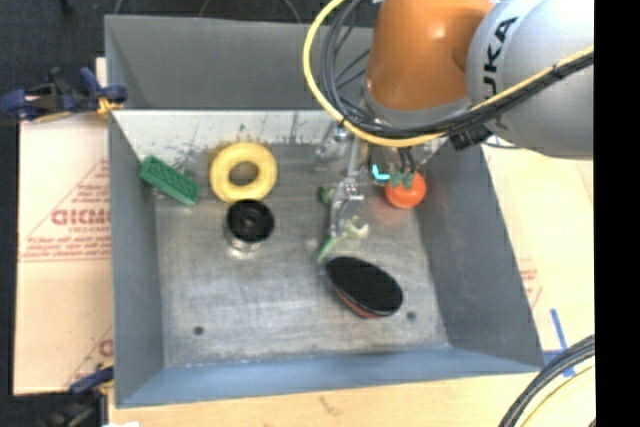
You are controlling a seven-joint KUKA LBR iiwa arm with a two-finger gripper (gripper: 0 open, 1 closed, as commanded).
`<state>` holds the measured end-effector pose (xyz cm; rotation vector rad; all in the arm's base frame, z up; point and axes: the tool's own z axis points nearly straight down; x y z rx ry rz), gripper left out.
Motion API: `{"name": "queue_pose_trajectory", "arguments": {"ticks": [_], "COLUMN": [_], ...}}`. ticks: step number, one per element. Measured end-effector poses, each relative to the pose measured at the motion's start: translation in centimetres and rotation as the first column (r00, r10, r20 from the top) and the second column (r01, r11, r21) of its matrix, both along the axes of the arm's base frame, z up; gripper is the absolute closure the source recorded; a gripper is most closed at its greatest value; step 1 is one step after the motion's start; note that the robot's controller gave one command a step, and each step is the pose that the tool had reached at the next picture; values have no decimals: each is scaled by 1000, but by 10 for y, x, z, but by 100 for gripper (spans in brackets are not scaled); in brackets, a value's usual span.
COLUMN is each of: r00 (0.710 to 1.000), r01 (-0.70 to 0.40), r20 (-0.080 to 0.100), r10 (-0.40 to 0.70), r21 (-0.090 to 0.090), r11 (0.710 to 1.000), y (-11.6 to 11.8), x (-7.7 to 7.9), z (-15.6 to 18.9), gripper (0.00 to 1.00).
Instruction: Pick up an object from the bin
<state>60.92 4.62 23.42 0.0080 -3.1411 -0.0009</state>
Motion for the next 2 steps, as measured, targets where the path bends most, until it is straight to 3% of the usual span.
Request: {"name": "queue_pose_trajectory", "arguments": {"ticks": [1, 2], "r00": [995, 966], "r01": [-100, -257], "r20": [-3, 14], "r10": [100, 257], "r21": [-2, -3], "r11": [995, 966], "y": [3, -14], "x": [5, -42], "z": [23, 8], "gripper": [0, 0]}}
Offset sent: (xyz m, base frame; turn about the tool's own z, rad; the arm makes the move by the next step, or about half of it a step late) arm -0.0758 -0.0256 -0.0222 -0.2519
